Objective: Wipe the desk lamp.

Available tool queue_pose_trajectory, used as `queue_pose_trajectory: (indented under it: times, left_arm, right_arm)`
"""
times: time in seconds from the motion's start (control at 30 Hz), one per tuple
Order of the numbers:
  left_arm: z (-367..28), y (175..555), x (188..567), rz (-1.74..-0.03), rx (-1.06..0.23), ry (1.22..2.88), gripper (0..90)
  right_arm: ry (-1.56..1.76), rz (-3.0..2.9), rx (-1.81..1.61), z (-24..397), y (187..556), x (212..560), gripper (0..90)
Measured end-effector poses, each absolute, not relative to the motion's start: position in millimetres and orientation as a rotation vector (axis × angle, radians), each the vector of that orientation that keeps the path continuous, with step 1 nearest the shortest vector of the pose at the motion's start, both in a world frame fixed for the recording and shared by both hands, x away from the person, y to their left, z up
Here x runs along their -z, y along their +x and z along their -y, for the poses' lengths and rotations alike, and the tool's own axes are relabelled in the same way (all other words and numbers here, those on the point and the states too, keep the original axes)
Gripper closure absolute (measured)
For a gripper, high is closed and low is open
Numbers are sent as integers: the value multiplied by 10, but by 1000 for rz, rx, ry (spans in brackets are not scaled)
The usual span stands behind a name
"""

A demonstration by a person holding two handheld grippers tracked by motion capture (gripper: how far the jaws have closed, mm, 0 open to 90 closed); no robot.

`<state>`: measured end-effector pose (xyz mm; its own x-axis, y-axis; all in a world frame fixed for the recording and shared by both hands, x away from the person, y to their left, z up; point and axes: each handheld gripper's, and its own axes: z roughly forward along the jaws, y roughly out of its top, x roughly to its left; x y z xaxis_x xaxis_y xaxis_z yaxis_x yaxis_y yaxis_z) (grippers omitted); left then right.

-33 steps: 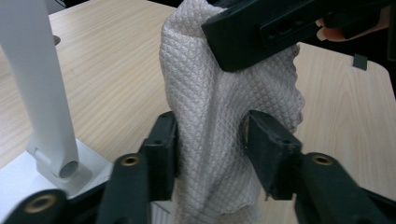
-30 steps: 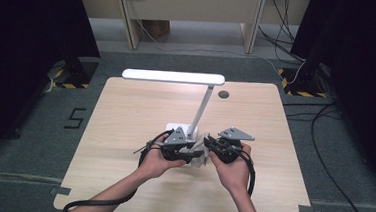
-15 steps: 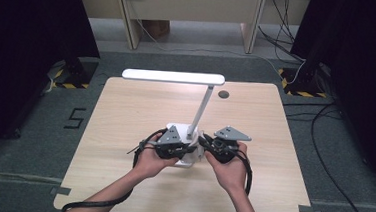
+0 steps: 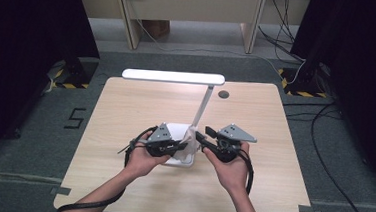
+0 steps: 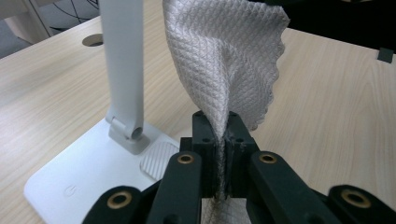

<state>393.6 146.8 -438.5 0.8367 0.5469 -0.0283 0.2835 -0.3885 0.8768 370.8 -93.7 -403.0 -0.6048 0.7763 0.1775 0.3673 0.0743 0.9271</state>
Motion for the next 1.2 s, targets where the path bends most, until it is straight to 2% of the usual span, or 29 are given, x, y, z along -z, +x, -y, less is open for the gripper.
queue_pose_trajectory:
  times: [0.13, 0.23, 0.27, 0.3, 0.6, 0.87, 1.2]
  left_arm:
    - [-1555, 3922, 4361, -628, -332, 1985, 852]
    - [-1659, 3910, 4312, -650, -349, 1972, 852]
    - [-1697, 3908, 4296, -653, -355, 1968, 852]
    - [-1772, 3902, 4266, -665, -368, 1959, 852]
    - [-2049, 3869, 4139, -697, -422, 1937, 852]
    - [-2296, 3835, 4070, -746, -460, 1908, 852]
    - [-2529, 3809, 4016, -778, -492, 1888, 852]
  right_arm:
    - [1148, -1977, -1519, 964, 3717, 4048, 594]
    - [1187, -1992, -1450, 986, 3745, 4126, 694]
    - [1187, -1992, -1450, 986, 3745, 4126, 694]
    - [1181, -2034, -1390, 960, 3762, 4190, 751]
    - [1119, -2230, -1217, 695, 3865, 4554, 899]
    - [1069, -2355, -1109, 472, 3930, 4798, 900]
    - [1079, -2344, -1100, 438, 3957, 4850, 896]
